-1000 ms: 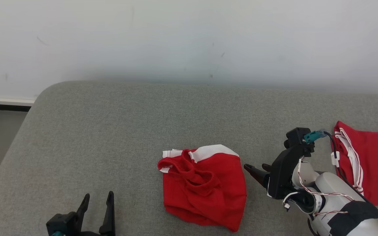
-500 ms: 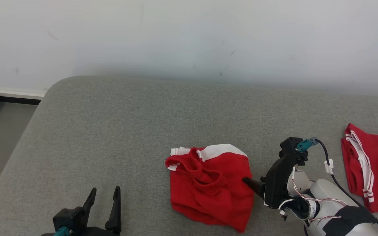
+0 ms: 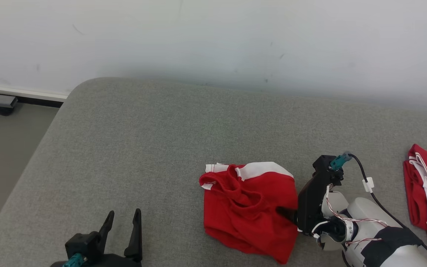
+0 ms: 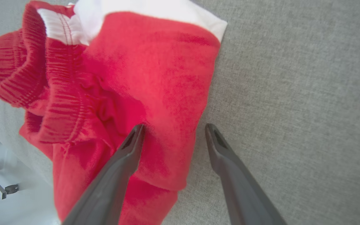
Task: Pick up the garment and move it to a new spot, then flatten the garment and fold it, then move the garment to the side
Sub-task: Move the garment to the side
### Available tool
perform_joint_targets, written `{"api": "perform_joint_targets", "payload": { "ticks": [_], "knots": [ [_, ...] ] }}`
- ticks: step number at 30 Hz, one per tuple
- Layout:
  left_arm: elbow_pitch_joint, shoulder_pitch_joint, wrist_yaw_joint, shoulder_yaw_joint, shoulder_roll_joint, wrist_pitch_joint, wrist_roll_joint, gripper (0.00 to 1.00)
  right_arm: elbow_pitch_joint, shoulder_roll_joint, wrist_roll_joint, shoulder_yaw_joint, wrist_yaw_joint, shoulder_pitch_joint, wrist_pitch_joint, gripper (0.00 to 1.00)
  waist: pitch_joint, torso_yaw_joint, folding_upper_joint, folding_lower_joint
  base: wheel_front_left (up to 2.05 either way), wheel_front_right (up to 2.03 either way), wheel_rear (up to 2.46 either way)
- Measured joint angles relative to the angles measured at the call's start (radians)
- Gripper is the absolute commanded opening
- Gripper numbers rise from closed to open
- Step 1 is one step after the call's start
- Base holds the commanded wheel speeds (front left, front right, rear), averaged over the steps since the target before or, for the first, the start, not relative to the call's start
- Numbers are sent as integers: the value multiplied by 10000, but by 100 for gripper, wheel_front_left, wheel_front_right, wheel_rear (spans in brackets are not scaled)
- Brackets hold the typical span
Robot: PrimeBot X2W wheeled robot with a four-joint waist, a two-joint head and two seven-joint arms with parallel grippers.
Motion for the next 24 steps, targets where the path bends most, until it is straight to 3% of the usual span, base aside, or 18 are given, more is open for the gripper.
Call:
{"api": "perform_joint_targets", "payload": {
  "ticks": [8,9,13,17,18,24],
  "knots": [
    [36,-108,-73,21,-94,0,-4,100,153,44,10,88,-52,-5,454,99,114,236,0,0,0,0,0],
    [46,-108,-71,31,-96,0,-4,100,192,48,29,92,-52,-30,466,88,131,251,0,0,0,0,0],
    [61,-107,-73,42,-104,0,-6,100,280,67,52,113,-50,-183,625,68,176,280,0,0,0,0,0],
    [88,-107,-73,42,-121,0,-6,100,290,111,61,123,-44,-188,633,23,193,296,0,0,0,0,0],
    [94,-107,-75,42,-127,0,-6,100,290,132,65,130,-27,-188,635,0,199,302,0,0,0,0,0],
    [190,-109,-84,104,-186,0,-21,100,330,140,169,42,234,-241,617,0,186,325,0,0,0,0,0]
  ]
}}
